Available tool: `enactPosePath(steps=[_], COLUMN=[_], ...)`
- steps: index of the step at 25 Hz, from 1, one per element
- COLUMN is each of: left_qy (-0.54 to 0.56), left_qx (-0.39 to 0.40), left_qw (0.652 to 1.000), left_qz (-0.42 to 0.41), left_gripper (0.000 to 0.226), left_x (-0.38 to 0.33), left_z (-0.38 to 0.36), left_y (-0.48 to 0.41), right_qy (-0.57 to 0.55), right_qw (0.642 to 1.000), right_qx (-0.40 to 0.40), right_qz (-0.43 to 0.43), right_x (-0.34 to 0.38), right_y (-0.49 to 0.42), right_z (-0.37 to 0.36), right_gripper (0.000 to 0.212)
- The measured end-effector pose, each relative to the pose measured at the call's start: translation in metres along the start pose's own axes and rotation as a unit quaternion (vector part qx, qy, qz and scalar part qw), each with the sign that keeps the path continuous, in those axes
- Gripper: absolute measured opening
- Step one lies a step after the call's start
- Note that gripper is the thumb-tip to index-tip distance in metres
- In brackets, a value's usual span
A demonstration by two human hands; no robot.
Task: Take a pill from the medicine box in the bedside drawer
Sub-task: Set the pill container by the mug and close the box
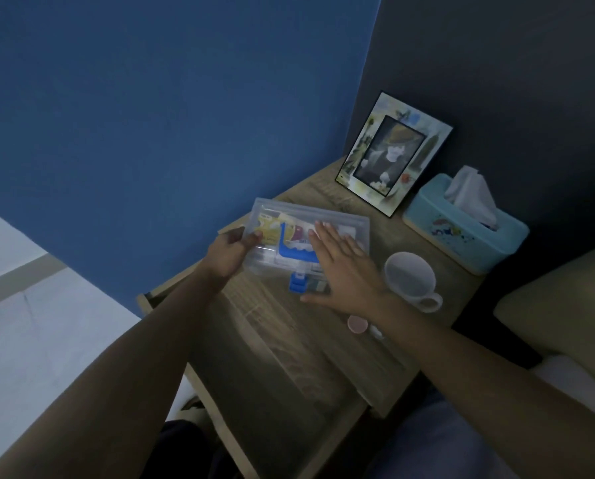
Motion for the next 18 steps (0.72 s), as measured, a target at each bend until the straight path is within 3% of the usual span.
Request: enactPosePath(steps=[3,6,18], left_qy=[-0.021,-0.015,-0.039], left_qx=[0.008,0.008,0.011], left_qw=[1.0,1.0,0.999], left_qz=[-0.007,-0.009,-0.022], left_gripper=[0.05,0.052,0.043], left_x=[-0.001,-0.002,-0.002], left_z=[-0.001,-0.001,-0.001], left_y=[0.002,0.004,0.005], right_qy=[0.031,0.044,0.005], right_qw=[0.998,0.995,0.998], right_qx=[-0.005,-0.026,-0.052], right_qz=[-0.049,-0.083,-0.042], right_x=[0.007,0.011,0.003], right_y=[-0.004,-0.007,-0.008], right_z=[-0.012,-0.017,-0.004], right_gripper=[0.122,0.121,0.077])
Point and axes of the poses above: each hand's wrist, its own y-axis away from the middle knuckle, its own z-axis out of the back of the hand, x = y × z, the point moved 7 cm from there along -y, towards the middle knuckle, and after that the axes turned 5 degrees about x, right-handed, at the moved point
